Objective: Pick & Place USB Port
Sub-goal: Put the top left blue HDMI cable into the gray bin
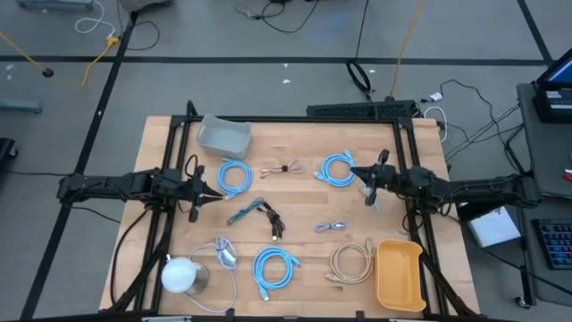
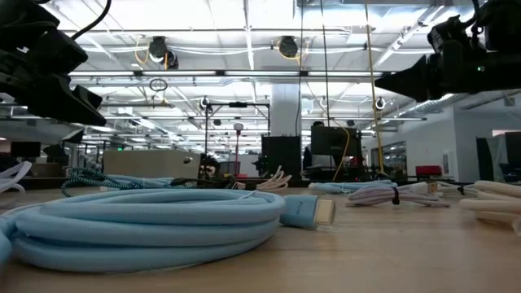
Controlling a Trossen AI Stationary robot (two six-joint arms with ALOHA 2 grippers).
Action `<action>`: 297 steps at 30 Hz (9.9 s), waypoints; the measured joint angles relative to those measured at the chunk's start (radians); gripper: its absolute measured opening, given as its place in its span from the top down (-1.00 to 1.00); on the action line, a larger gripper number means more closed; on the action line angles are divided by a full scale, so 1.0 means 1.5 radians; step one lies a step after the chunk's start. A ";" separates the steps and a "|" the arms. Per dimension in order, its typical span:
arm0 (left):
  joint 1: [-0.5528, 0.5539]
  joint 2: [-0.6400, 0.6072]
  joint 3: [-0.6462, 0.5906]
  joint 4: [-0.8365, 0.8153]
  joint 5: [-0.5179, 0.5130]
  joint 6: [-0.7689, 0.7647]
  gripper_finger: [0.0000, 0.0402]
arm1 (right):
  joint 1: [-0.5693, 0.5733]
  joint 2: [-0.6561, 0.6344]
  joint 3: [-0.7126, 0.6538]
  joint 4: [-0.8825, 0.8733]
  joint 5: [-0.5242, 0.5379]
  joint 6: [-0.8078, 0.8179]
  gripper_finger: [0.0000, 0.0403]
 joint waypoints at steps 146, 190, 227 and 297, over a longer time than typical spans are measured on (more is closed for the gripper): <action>0.088 0.865 0.536 -0.367 -0.200 0.036 0.77 | -0.082 0.213 0.303 -0.310 0.031 0.198 0.70; 0.039 0.902 0.580 -0.355 -0.333 -0.039 0.22 | -0.082 0.213 0.304 -0.305 0.032 0.182 0.70; 0.078 0.949 0.582 -0.242 -0.111 0.090 0.18 | -0.083 0.214 0.304 -0.302 0.053 0.174 0.70; 0.129 0.903 0.553 -0.081 -0.006 -0.095 0.75 | -0.081 0.213 0.303 -0.299 0.046 0.197 0.70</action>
